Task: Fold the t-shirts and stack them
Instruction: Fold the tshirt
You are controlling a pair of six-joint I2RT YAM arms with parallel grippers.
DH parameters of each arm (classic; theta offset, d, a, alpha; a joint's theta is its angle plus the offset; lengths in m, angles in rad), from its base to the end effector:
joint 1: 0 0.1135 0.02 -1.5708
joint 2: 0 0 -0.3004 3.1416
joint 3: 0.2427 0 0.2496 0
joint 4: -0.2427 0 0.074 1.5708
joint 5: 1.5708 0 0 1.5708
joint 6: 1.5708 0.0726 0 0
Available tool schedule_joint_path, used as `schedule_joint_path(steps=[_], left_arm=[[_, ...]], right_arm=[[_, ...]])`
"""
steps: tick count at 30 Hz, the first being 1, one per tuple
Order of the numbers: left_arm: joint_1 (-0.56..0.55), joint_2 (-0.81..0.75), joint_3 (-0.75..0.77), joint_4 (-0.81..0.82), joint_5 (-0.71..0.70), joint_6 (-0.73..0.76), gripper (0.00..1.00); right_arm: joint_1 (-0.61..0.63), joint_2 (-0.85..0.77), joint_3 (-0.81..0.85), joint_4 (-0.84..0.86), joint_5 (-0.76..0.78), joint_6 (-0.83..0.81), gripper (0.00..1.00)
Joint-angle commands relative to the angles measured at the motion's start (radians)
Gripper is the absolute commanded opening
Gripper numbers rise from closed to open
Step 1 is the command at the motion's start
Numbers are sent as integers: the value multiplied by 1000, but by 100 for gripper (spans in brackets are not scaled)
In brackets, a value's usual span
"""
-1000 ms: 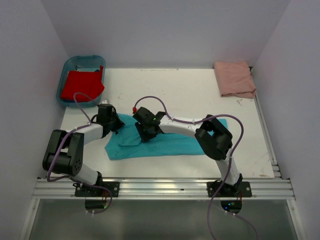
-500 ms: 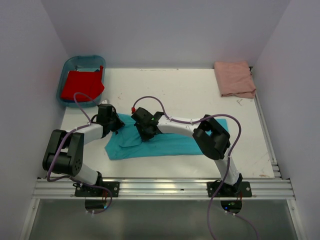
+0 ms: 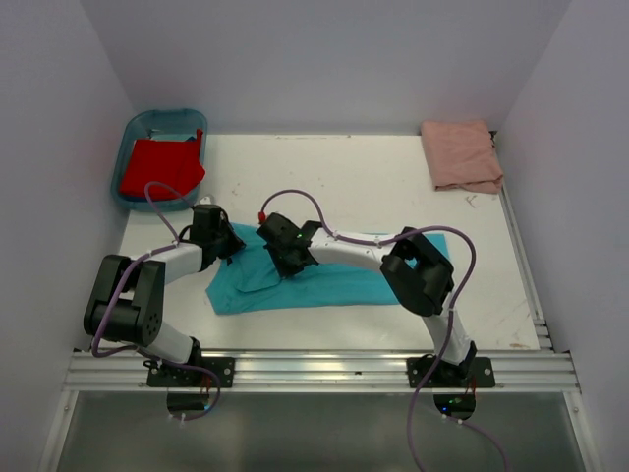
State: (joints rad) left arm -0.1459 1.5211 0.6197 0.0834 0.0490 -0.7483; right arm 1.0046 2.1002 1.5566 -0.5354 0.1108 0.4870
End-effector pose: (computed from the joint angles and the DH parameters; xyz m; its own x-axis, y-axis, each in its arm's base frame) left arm 0.2989 -0.0475 0.1538 -0.6505 -0.5913 -0.4767 -0.3606 0.7928 -0.4914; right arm 0.2638 0.4000 0.1700 -0.7973 -0.3873 -0.4629 -0.4952 0.8582 0.1348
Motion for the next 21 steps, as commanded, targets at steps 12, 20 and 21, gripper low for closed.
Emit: schedule_joint_path(steps=[12, 20, 21], left_arm=[[6, 24, 23, 22, -5, 21, 0], [6, 33, 26, 16, -12, 27, 0], [6, 31, 25, 19, -12, 26, 0]], right_arm=[[25, -207, -58, -61, 44, -27, 2], [29, -204, -20, -208, 124, -2, 5], [31, -200, -15, -239, 130, -1, 6]])
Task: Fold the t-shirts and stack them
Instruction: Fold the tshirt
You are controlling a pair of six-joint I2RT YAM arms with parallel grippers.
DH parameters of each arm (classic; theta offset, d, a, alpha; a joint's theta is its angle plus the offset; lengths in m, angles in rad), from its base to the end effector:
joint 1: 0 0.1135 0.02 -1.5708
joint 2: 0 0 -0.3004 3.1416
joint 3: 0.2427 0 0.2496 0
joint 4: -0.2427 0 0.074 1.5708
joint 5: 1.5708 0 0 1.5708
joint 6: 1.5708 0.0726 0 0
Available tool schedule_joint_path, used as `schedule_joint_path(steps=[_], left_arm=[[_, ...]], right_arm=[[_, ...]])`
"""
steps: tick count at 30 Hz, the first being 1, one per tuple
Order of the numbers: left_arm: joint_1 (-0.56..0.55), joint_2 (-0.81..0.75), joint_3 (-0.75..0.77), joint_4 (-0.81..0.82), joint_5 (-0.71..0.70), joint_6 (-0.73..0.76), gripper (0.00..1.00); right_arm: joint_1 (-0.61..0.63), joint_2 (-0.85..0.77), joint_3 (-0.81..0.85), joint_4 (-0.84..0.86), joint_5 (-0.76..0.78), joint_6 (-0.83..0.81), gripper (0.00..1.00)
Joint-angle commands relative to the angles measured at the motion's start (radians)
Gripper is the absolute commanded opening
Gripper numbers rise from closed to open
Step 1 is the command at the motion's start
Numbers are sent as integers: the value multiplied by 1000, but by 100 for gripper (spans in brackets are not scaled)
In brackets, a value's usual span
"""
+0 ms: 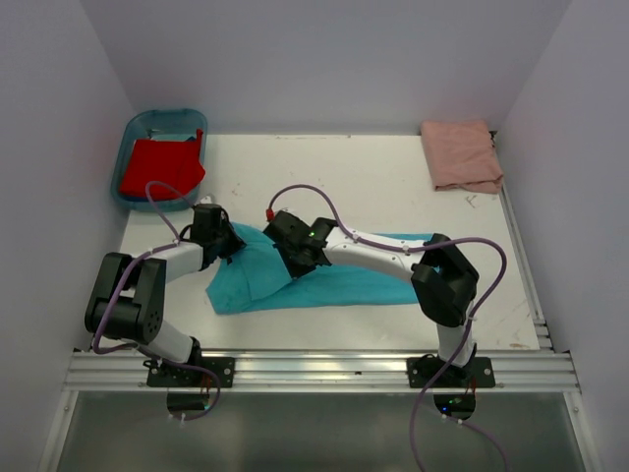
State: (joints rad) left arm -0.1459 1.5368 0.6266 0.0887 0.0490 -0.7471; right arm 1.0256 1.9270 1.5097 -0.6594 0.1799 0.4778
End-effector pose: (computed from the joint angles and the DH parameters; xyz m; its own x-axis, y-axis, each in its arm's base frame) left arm 0.3018 -0.0480 0.1519 -0.6526 -0.5901 -0.4753 -0.3615 0.7938 -0.4891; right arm 0.2390 0.3691 0.2236 -0.7720 -0.4005 -0.4936 -0.4980 0.8637 0.0782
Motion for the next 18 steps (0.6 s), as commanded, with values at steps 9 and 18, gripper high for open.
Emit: schedule_joint_path(steps=[9, 18], left_arm=[[6, 22, 24, 9, -15, 28, 0], [6, 28, 42, -1, -11, 37, 0]], right_arm=[[19, -6, 34, -218, 115, 51, 44], [19, -54, 3, -82, 23, 51, 40]])
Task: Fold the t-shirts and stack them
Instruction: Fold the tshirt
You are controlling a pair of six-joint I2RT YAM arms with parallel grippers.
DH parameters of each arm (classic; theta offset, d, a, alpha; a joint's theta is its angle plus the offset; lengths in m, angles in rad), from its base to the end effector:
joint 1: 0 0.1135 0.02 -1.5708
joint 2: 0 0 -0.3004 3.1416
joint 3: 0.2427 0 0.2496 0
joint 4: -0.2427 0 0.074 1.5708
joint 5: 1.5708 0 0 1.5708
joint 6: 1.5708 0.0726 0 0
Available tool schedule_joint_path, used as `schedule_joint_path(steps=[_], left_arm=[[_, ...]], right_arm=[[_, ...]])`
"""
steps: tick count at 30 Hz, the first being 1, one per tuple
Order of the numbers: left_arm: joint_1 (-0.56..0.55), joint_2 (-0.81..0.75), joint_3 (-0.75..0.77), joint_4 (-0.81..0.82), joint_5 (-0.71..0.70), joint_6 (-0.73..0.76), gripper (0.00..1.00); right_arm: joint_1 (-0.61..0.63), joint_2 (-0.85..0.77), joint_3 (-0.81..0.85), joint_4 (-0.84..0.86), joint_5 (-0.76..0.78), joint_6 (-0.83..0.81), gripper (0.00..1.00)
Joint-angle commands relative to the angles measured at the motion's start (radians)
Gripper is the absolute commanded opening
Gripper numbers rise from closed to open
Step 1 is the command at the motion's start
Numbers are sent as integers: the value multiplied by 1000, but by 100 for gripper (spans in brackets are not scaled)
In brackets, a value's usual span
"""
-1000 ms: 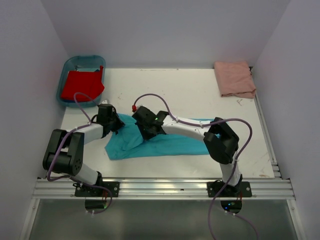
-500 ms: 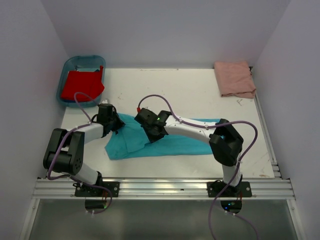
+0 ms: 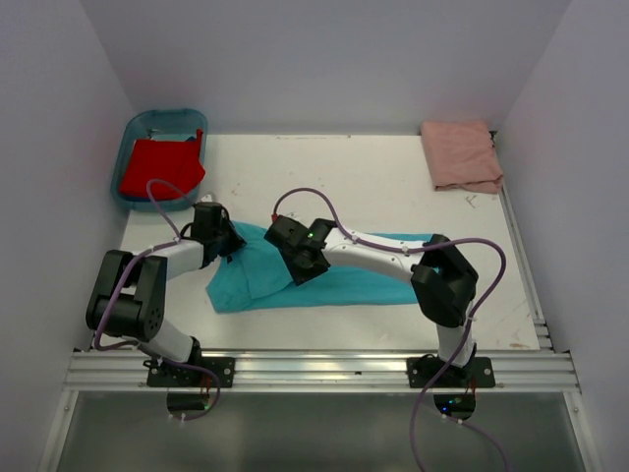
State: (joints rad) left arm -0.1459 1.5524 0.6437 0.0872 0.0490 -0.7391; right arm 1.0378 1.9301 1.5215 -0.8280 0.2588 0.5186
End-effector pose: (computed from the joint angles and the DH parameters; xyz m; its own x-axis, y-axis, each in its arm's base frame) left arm 0.3067 -0.0487 0.1524 -0.6554 -0.5837 -0.4792 -0.3562 0.7985 -0.4853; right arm 0.2290 0.3515 0.2173 -0.8084 -0.4273 -0.4047 -0.4482 0.8927 -0.0474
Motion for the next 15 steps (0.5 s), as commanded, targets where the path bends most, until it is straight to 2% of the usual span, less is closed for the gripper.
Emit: schedule_joint_path(steps=[1, 6, 9, 10, 15], left_arm=[[6, 12, 27, 2, -9, 29, 0], [6, 6, 27, 9, -3, 35, 0], [6, 12, 28, 9, -1, 46, 0], [6, 12, 34, 6, -8, 49, 0], [9, -6, 88, -32, -44, 61, 0]], right_arm=[[7, -65, -17, 116, -78, 0, 39], [7, -48, -27, 226, -153, -23, 30], [7, -23, 0, 227, -138, -34, 10], [7, -13, 8, 218, -110, -32, 0], [5, 50, 71, 142, 11, -12, 0]])
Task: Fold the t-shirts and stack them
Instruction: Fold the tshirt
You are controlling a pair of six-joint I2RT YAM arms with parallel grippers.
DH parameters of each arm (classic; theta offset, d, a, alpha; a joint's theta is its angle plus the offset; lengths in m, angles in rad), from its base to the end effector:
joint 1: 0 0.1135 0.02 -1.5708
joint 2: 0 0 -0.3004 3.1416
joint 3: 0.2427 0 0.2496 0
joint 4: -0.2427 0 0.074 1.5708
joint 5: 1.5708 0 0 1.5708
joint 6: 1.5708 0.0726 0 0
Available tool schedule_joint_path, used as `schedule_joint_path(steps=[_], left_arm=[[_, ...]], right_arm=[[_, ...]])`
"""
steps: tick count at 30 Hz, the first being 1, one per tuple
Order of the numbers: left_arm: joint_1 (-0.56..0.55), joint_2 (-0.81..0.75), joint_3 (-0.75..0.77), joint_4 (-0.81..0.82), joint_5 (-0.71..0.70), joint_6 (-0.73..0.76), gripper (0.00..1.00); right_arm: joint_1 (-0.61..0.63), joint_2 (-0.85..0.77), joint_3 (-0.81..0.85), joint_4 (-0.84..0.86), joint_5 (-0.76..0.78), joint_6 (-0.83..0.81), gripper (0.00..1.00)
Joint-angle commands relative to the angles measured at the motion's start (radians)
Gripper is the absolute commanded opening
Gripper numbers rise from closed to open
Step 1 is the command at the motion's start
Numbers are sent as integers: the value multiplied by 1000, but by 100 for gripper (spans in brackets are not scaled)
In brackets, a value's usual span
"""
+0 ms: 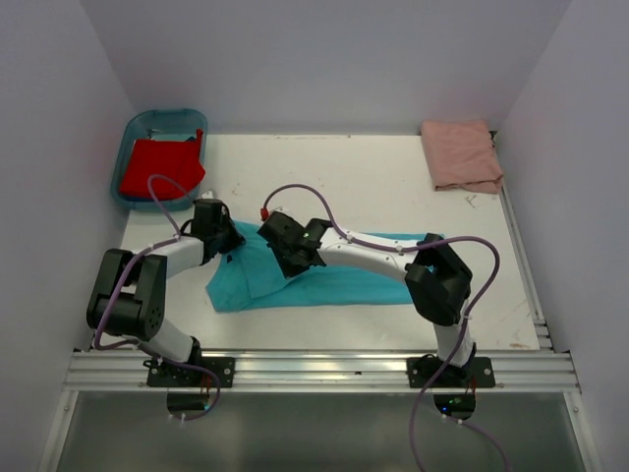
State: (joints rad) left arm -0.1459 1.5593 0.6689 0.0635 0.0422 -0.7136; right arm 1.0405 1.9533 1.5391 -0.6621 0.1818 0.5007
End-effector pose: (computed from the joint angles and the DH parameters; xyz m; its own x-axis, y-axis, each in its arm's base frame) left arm 0.3110 -0.0488 0.1555 -0.6640 -0.5634 -0.4916 -0.3453 0.8142 -0.4667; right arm 0.2374 0.3790 0.2216 -0.7770 -0.3918 -0.4927 -0.4925 0.8658 0.0882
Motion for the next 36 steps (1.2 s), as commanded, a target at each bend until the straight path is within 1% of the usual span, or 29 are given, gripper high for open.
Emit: schedule_joint_path(steps=[1, 2, 4, 6, 8, 9, 13, 15, 20, 28, 31, 32, 35, 36], left_arm=[[11, -27, 66, 1, -9, 45, 0], [9, -57, 64, 28, 33, 49, 0], [5, -77, 80, 22, 152, 52, 0], [-23, -109, 81, -28, 177, 52, 0], [-61, -143, 54, -28, 208, 40, 0], [-73, -178, 20, -28, 212, 23, 0], [-124, -238, -48, -53, 232, -4, 0], [-148, -248, -66, -108, 225, -9, 0], [-170, -246, -95, -191, 141, -12, 0], [-182, -196, -112, -272, 33, -18, 0], [-182, -185, -104, -298, -36, -23, 0], [-182, -173, -101, -307, -38, -23, 0], [-181, -137, -72, -333, -137, -21, 0], [-181, -127, -51, -340, -159, -23, 0]], right_arm=[[1, 29, 53, -28, 111, 18, 0], [0, 19, 47, -30, 137, 22, 0], [-7, -2, 23, -28, 163, 47, 0], [-22, -42, 1, -16, 199, 61, 0], [-42, -69, -37, 5, 215, 73, 0], [-51, -94, -48, 9, 219, 75, 0], [-102, -134, -92, 15, 205, 79, 0], [-134, -146, -108, 25, 202, 76, 0], [-197, -175, -149, 51, 176, 68, 0], [-227, -179, -194, 99, 110, 50, 0], [-227, -191, -220, 133, 44, 44, 0], [-227, -195, -229, 156, 27, 42, 0], [-227, -211, -272, 224, -60, 26, 0], [-227, -215, -284, 246, -126, 22, 0]])
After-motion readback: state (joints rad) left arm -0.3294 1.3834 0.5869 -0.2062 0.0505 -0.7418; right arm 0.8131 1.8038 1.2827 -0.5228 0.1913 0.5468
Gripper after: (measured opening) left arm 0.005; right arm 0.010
